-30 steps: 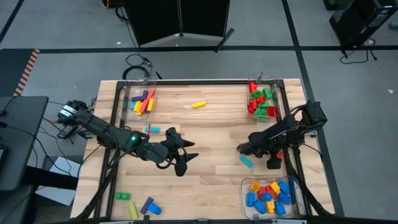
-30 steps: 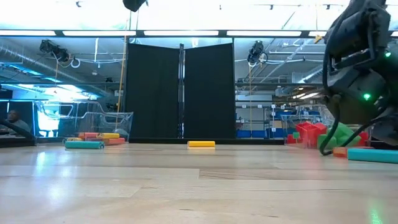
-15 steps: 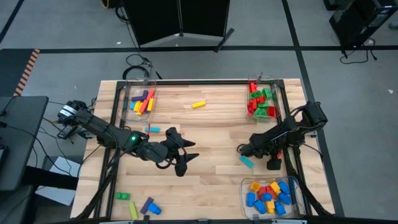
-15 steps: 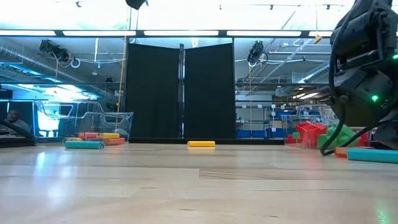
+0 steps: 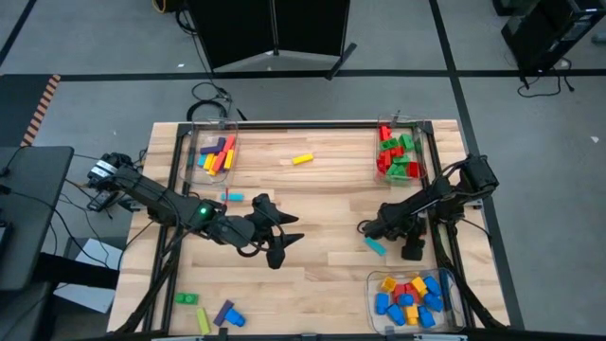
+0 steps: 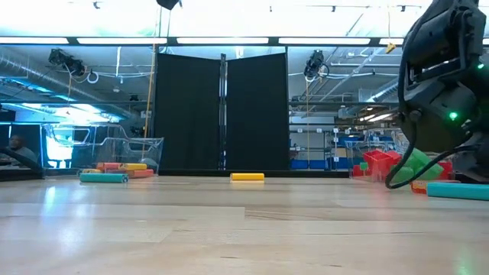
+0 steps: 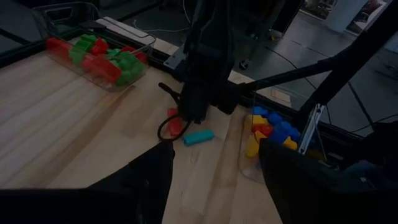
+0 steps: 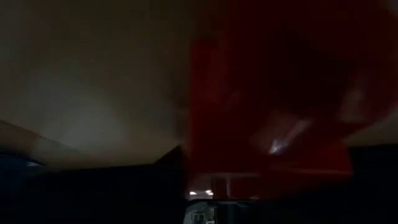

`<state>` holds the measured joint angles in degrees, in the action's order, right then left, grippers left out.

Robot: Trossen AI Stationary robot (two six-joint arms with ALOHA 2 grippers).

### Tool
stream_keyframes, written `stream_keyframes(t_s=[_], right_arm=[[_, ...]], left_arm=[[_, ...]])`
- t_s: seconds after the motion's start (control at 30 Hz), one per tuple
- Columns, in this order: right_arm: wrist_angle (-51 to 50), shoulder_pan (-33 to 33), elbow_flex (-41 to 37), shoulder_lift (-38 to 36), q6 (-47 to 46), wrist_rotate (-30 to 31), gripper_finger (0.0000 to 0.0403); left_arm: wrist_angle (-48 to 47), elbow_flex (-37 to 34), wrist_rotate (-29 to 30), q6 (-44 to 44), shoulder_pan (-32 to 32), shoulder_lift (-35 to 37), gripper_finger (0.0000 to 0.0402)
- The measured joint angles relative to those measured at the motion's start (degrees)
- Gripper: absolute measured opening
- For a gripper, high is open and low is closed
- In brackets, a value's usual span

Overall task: Sort blocks by size
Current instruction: Put the red 1 stud game piece into the bottom transparent bin

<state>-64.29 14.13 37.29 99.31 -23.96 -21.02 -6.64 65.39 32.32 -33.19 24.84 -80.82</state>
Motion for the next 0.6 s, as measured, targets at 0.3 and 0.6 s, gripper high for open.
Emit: stream_keyframes(t_s=[0.3,0.6], right_arm=[[-3.30,0.00,3.55,0.00,-0.62,-0.47,0.0120],[-8.22,-0.07,8.64,-0.04,-0.35,-0.50,0.0267]], left_arm=[[0.24,0.00,-0.95,-0.03,0.00,0.00,0.0243],[0.68,0.00,-3.54,0.07,0.00,0.00,0.0243]])
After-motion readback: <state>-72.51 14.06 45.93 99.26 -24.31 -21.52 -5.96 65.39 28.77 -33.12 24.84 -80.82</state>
